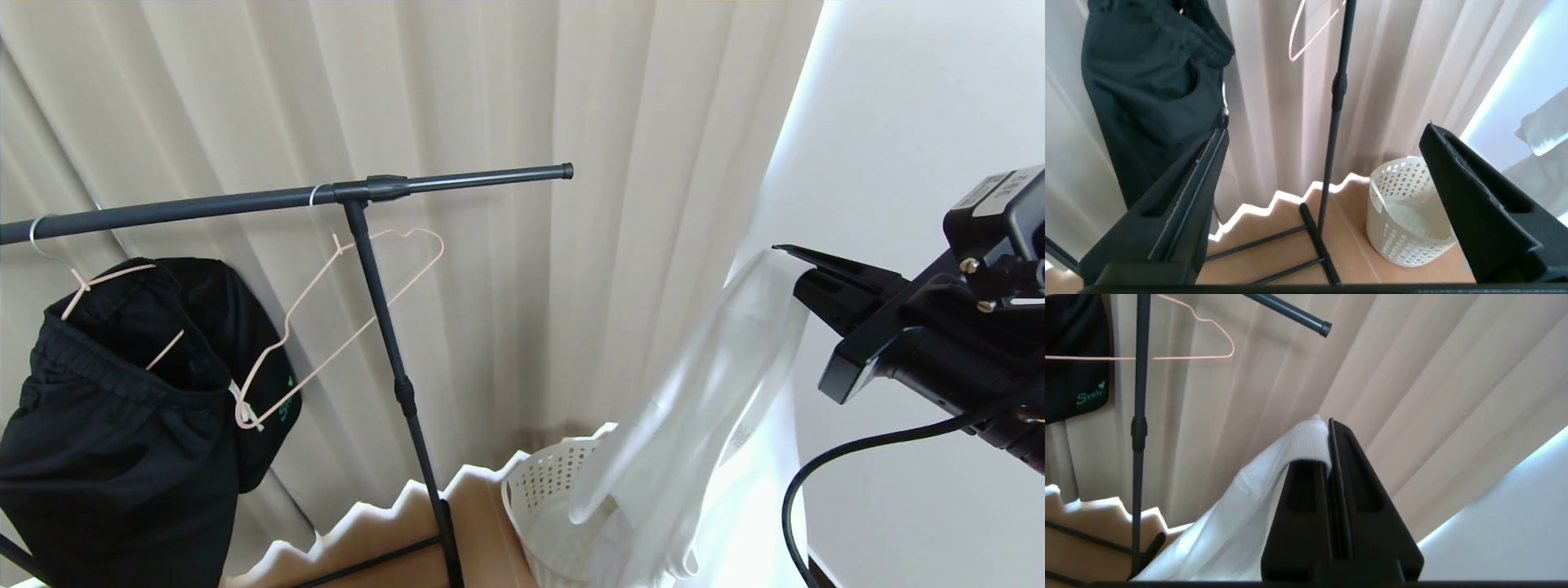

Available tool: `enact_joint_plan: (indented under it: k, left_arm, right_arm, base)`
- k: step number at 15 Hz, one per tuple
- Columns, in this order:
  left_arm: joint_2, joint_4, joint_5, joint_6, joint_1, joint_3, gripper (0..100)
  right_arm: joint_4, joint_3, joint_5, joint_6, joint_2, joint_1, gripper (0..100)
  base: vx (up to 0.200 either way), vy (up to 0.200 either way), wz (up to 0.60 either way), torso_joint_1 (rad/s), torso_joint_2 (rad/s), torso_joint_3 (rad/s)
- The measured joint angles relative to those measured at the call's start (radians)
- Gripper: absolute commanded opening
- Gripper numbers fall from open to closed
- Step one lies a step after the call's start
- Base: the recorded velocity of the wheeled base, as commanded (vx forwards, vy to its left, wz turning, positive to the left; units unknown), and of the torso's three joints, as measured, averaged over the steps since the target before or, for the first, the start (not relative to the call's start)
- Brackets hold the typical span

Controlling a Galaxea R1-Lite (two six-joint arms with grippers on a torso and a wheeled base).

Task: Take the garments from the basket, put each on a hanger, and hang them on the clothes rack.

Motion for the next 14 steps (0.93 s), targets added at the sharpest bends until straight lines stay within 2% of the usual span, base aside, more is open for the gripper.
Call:
enact_joint_plan:
  k: [9, 11, 14]
  left_arm:
    - [0.000, -0.001, 0.000, 0.000, 0.000, 0.000, 100]
    - [0.000, -0.002, 0.001, 0.000, 0.000, 0.000, 100]
    - [0.000, -0.002, 0.002, 0.000, 0.000, 0.000, 100]
  right_arm:
    - [0.001, 0.008, 0.014, -0.004, 0.012, 0.000, 0]
    - [0.000, 0.011, 0.013, -0.004, 0.013, 0.000, 0]
    - [0.001, 0.018, 0.013, -0.004, 0.013, 0.000, 0]
  base:
    - [0.000, 0.000, 0.00, 0.169, -0.36, -0.188]
    - [0.000, 0.000, 0.00, 0.068, -0.15, -0.071]
    - [0.000, 0.000, 0.60, 0.015, -0.02, -0.015]
